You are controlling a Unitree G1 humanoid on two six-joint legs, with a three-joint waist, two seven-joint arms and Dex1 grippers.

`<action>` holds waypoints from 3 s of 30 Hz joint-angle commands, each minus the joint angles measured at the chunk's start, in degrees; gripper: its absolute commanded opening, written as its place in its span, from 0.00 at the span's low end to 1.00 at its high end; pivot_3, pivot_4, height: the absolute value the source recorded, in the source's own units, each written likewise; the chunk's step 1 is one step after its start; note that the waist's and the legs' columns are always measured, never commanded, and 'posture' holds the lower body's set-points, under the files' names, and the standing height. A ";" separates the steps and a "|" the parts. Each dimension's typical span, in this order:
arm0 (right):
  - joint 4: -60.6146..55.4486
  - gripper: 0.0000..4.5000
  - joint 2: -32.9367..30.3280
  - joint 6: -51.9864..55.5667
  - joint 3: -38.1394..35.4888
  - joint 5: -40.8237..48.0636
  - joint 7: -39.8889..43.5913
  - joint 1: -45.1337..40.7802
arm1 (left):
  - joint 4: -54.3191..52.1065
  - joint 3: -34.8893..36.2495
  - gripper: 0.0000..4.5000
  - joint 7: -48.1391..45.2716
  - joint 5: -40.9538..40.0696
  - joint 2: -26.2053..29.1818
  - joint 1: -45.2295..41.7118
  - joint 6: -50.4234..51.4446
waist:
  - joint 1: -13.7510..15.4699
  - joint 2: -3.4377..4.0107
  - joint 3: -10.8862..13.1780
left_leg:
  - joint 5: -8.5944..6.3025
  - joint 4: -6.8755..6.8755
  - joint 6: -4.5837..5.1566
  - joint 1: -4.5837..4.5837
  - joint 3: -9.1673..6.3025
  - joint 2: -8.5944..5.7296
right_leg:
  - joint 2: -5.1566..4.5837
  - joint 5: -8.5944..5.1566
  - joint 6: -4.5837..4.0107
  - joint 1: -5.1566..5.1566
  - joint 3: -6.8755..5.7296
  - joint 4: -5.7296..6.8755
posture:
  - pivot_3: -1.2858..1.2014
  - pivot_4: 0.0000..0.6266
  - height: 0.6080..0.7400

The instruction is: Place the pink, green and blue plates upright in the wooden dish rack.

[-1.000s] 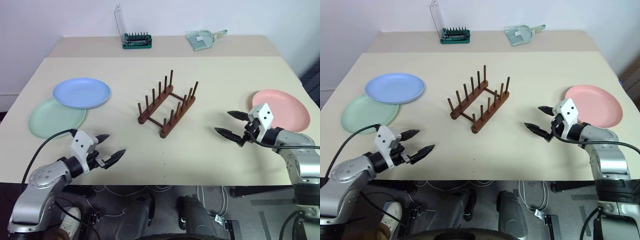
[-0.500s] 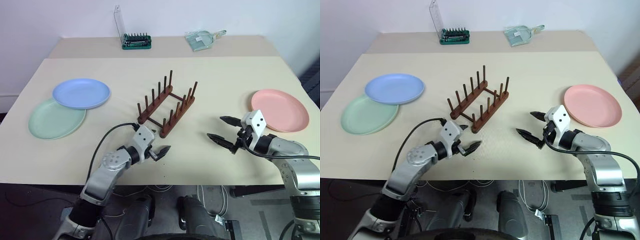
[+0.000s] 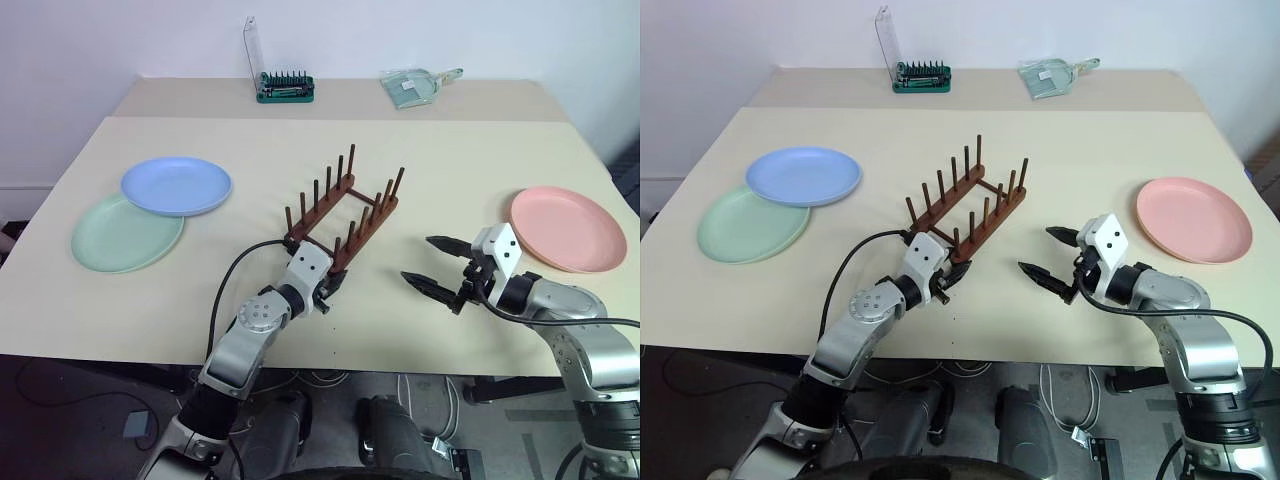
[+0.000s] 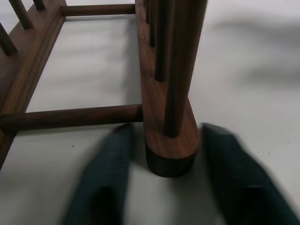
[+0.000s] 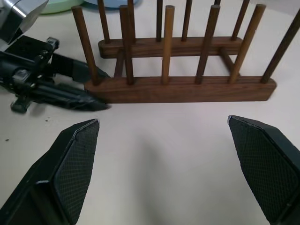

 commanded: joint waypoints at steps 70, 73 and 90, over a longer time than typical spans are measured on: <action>7.35 0.14 -4.50 -10.46 2.68 -14.04 -3.95 2.74 | 8.36 8.16 0.16 -15.39 -7.38 12.73 -2.56 -9.68 | -1.35 -0.04 -0.12 | -0.07 -0.16 0.12 0.00 -0.05 0.02 | 0.05 0.36 0.07 0.11 -0.02 -0.54 | 0.52 0.24 0.96; 5.91 0.14 -6.38 -9.81 0.13 -12.38 -2.43 4.40 | 9.01 8.03 0.16 -15.53 -6.94 12.96 -2.81 -10.32 | -1.52 -0.03 -0.13 | -0.07 -0.15 0.11 0.00 -0.05 0.02 | 0.05 0.35 0.06 0.12 -0.02 -0.54 | 0.52 0.24 0.96; 27.63 0.86 -12.40 -6.64 -1.36 -22.58 -12.85 -13.61 | -5.31 8.13 0.16 -28.50 -18.01 15.45 1.68 -5.57 | -1.42 0.02 -0.13 | -0.01 -0.31 0.25 -0.11 -0.02 0.02 | 0.01 0.32 -0.03 -0.02 -0.02 -0.67 | 0.52 0.24 0.96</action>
